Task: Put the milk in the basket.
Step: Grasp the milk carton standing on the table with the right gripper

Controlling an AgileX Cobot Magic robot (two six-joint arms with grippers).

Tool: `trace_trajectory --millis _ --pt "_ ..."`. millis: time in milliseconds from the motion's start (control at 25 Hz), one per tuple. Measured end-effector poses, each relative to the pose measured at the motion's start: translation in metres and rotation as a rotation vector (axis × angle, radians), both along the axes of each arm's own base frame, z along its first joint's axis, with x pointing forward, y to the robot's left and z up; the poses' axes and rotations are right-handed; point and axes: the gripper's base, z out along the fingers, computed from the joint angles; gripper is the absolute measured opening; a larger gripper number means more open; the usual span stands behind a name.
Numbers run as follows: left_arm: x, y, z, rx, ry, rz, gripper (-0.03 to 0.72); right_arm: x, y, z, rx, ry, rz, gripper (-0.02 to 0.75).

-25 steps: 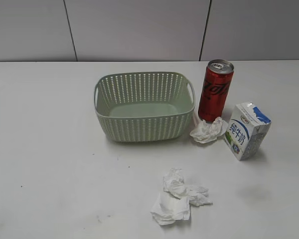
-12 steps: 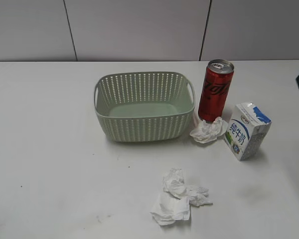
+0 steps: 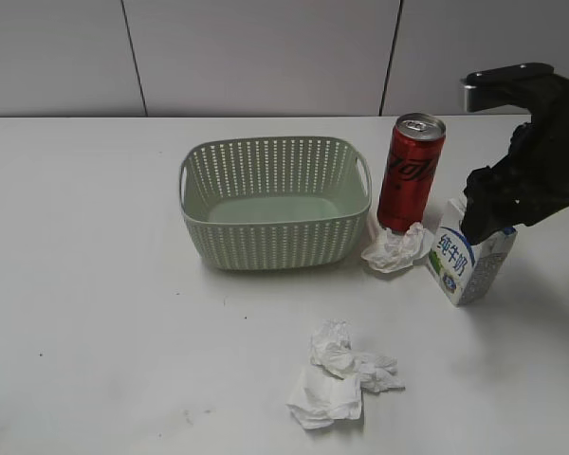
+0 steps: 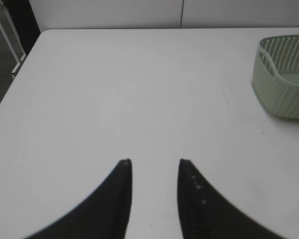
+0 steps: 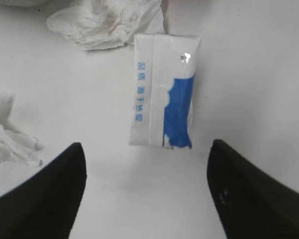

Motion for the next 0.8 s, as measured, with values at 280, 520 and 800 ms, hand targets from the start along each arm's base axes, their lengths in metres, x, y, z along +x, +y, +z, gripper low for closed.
trace_trajectory --millis 280,520,800 --pt "0.000 0.000 0.000 0.000 0.000 0.000 0.235 0.021 0.004 -0.038 -0.009 -0.003 -0.032 0.587" --pt "0.000 0.000 0.000 0.000 0.000 0.000 0.235 0.025 0.005 -0.051 -0.014 0.016 -0.038 0.547" --pt "0.000 0.000 0.000 0.000 0.000 0.000 0.235 0.023 0.005 -0.051 -0.020 0.040 -0.037 0.330"
